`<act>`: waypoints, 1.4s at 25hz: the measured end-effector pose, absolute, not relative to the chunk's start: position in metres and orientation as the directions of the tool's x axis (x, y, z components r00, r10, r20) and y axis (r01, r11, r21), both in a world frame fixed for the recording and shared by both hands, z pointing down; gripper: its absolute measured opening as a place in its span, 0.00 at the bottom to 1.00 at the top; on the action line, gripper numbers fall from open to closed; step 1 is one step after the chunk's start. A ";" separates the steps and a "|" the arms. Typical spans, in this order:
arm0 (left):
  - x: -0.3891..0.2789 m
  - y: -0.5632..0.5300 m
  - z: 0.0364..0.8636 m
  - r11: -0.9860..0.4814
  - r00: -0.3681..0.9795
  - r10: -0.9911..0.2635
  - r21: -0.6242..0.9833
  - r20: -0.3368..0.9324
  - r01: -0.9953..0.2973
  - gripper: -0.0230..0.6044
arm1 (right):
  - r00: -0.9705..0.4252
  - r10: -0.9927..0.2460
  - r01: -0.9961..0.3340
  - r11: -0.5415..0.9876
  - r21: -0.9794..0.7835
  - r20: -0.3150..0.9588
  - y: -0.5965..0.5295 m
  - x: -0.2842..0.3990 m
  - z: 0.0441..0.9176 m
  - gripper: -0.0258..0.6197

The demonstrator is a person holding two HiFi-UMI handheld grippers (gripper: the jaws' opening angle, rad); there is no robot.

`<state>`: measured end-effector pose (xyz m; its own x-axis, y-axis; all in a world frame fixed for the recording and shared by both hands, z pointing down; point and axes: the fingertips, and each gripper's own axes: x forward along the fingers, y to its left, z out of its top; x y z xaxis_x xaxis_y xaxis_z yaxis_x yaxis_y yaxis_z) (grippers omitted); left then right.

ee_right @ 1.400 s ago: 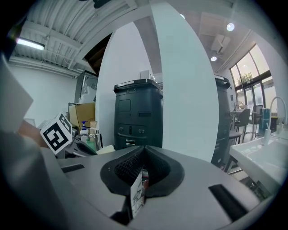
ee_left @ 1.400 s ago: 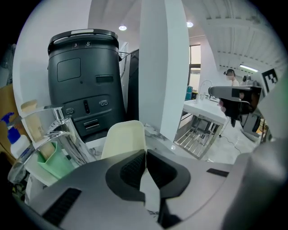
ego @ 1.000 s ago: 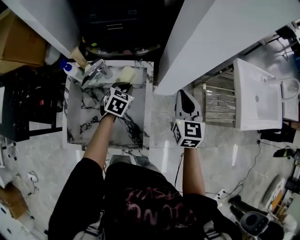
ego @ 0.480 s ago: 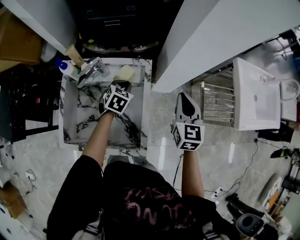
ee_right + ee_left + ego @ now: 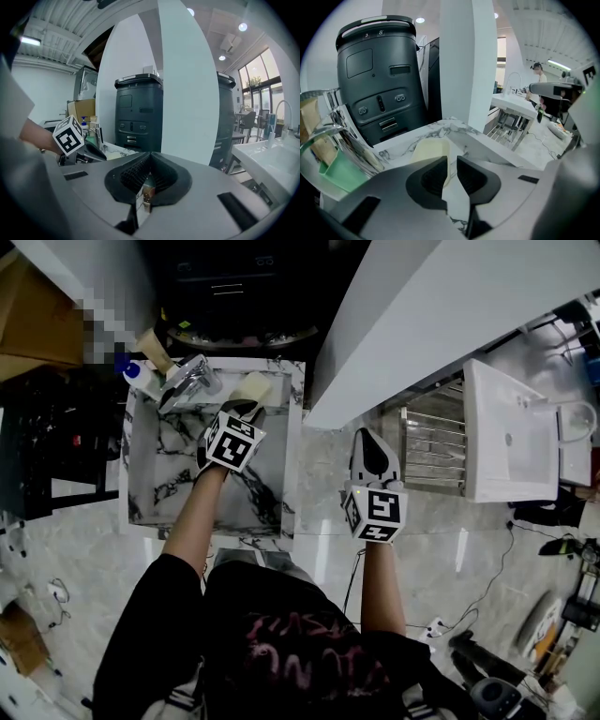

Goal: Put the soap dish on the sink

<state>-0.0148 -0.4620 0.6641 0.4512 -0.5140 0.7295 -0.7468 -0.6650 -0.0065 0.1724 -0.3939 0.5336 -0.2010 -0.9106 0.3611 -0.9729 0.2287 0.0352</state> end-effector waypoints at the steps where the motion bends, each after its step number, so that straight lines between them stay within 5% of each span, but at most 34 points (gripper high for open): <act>1: -0.015 -0.461 0.661 -0.663 0.453 -0.518 -0.007 0.726 -0.748 0.15 | -0.202 -0.911 -0.973 0.229 0.034 0.359 -0.393 0.172 0.533 0.06; 35: -0.080 -0.388 0.479 -0.482 0.408 -0.809 -0.081 0.422 -0.872 0.07 | -0.329 -0.921 -0.942 0.336 -0.003 0.210 -0.359 0.104 0.458 0.06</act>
<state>-0.0805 -0.3877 0.4789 0.4081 -0.8095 0.4221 -0.8725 -0.4819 -0.0806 0.1038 -0.3586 0.4584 -0.3286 -0.9208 0.2103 -0.9420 0.3355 -0.0030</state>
